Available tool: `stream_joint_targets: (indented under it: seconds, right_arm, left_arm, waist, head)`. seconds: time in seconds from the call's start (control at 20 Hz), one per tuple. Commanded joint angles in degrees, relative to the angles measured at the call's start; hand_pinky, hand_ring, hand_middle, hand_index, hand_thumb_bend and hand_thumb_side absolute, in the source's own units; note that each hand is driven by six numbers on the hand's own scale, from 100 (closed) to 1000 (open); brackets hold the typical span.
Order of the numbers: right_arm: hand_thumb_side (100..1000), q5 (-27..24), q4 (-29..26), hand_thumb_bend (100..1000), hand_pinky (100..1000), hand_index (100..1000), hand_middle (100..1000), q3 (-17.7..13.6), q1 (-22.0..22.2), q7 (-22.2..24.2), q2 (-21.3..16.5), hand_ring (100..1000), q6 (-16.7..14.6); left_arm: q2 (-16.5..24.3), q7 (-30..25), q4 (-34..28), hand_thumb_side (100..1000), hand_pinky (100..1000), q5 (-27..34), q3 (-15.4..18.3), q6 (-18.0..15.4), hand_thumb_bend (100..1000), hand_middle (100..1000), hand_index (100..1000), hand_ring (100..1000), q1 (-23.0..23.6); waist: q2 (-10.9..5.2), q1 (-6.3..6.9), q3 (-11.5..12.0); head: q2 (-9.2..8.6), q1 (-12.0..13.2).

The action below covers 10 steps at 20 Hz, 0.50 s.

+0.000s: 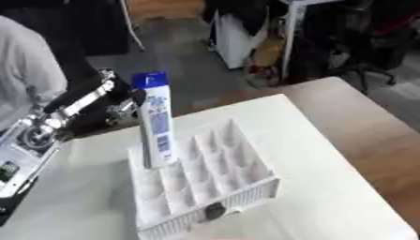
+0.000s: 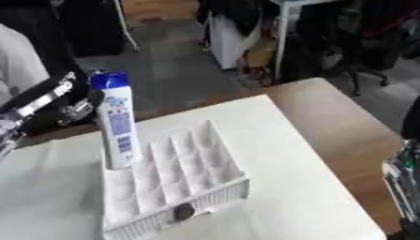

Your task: Pick up objects on the table and place them in the box.

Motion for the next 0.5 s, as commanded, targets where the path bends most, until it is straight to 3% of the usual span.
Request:
stream_joint_targets:
  seconds: [0.05, 0.1, 0.15, 0.2, 0.25, 0.3, 0.35, 0.5]
  right_arm:
    - [1000, -0.15, -0.89, 100, 394, 572, 420, -0.15, -1.24, -0.46, -0.78, 449, -0.55]
    - [1000, -0.16, -0.89, 100, 394, 572, 420, -0.16, -1.25, -0.46, -0.78, 449, -0.55]
    - [1000, -0.16, -0.89, 100, 394, 572, 420, -0.16, -1.25, -0.45, -0.79, 449, -0.55]
    - [1000, -0.16, -0.89, 100, 394, 572, 420, -0.17, -1.24, -0.45, -0.80, 449, -0.55]
    - [1000, -0.16, -0.89, 100, 394, 572, 420, -0.17, -1.23, -0.45, -0.80, 449, -0.55]
    - [1000, -0.16, -0.89, 100, 394, 572, 420, -0.18, -1.22, -0.46, -0.81, 449, -0.55]
    - [1000, -0.16, -0.89, 100, 394, 572, 420, -0.18, -1.21, -0.46, -0.82, 449, -0.54]
    - [1000, -0.14, -0.89, 100, 394, 572, 420, -0.20, -1.19, -0.49, -0.83, 449, -0.53]
  left_arm:
    - [0.71, -0.97, -0.50, 991, 243, 1.14, 0.00, -1.88, 423, 517, 717, 406, -1.18]
    - [0.78, -1.63, -0.52, 990, 216, 1.01, 0.01, -2.55, 393, 496, 705, 375, -1.12]
    - [0.86, -2.37, -0.43, 1000, 497, 0.64, 0.02, -3.06, 614, 727, 834, 648, -1.06]
    - [0.91, -3.36, -0.28, 1000, 575, -0.10, 0.08, -3.55, 664, 784, 872, 722, -1.03]
    - [0.93, -4.20, -0.15, 1000, 626, -0.84, 0.19, -3.99, 692, 820, 901, 761, -1.01]
    - [0.92, -4.86, -0.02, 1000, 615, -1.51, 0.35, -4.37, 687, 812, 895, 753, -0.99]
    - [0.92, -5.40, 0.15, 1000, 705, -2.15, 0.49, -4.63, 725, 892, 953, 822, -0.97]
    - [0.84, -5.99, 0.54, 1000, 713, -3.29, 0.95, -5.17, 729, 901, 966, 828, -0.88]
  waist:
    - [-0.87, -0.21, -0.06]
    - [-0.87, -0.21, -0.05]
    - [-0.86, -0.21, -0.05]
    - [-0.86, -0.21, -0.04]
    - [-0.86, -0.21, -0.03]
    - [-0.85, -0.22, -0.02]
    - [-0.85, -0.22, -0.01]
    - [-0.83, -0.22, 0.01]
  head:
    - [-0.34, -0.48]
    - [-0.34, -0.50]
    - [-0.34, -0.49]
    - [-0.34, -0.49]
    - [-0.34, -0.51]
    - [-0.33, -0.53]
    - [-0.31, -0.54]
    - [-0.28, -0.61]
